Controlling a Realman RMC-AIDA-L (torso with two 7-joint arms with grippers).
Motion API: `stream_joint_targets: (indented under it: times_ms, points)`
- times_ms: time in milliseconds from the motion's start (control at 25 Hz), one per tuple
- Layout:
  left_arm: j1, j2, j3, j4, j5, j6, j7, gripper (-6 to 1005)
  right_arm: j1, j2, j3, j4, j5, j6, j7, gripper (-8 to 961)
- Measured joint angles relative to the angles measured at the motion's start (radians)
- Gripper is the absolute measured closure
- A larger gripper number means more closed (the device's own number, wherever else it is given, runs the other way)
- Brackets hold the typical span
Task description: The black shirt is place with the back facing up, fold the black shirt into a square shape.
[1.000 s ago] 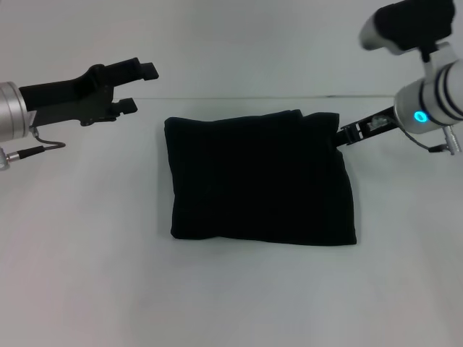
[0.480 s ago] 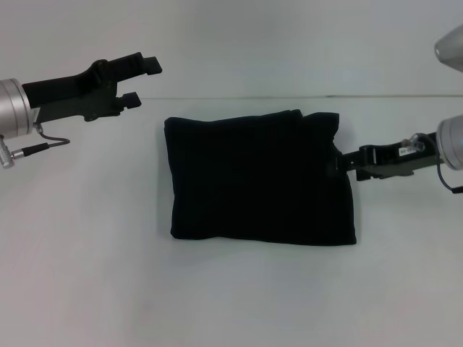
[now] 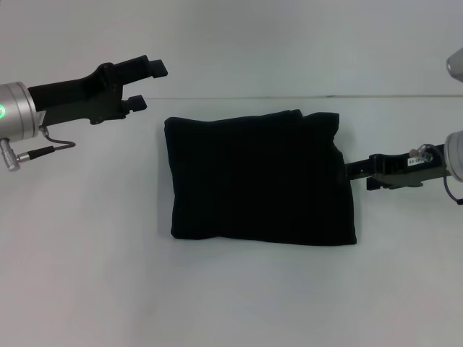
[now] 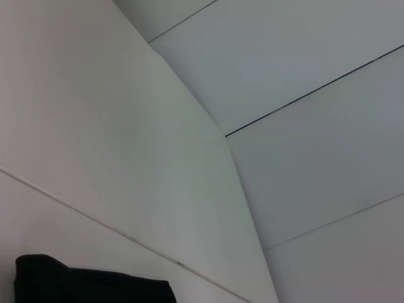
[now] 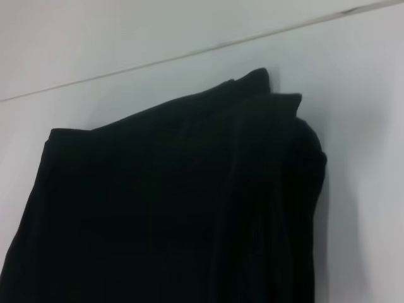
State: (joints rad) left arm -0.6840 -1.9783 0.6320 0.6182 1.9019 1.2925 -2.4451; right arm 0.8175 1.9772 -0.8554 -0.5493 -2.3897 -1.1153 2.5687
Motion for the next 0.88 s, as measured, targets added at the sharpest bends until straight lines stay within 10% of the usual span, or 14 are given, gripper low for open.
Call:
stream_joint_targets:
  times_ms: [600, 880]
  points:
    - [0.001, -0.004, 0.0, 0.0, -0.01, 0.004, 0.009, 49, 0.012, 0.057, -0.001, 0.048, 0.085, 0.121, -0.045, 222]
    - [0.004, -0.004, 0.0, 0.0, -0.02, 0.008, 0.01, 50, 0.008, 0.048, -0.004, 0.049, 0.087, 0.103, -0.039, 230]
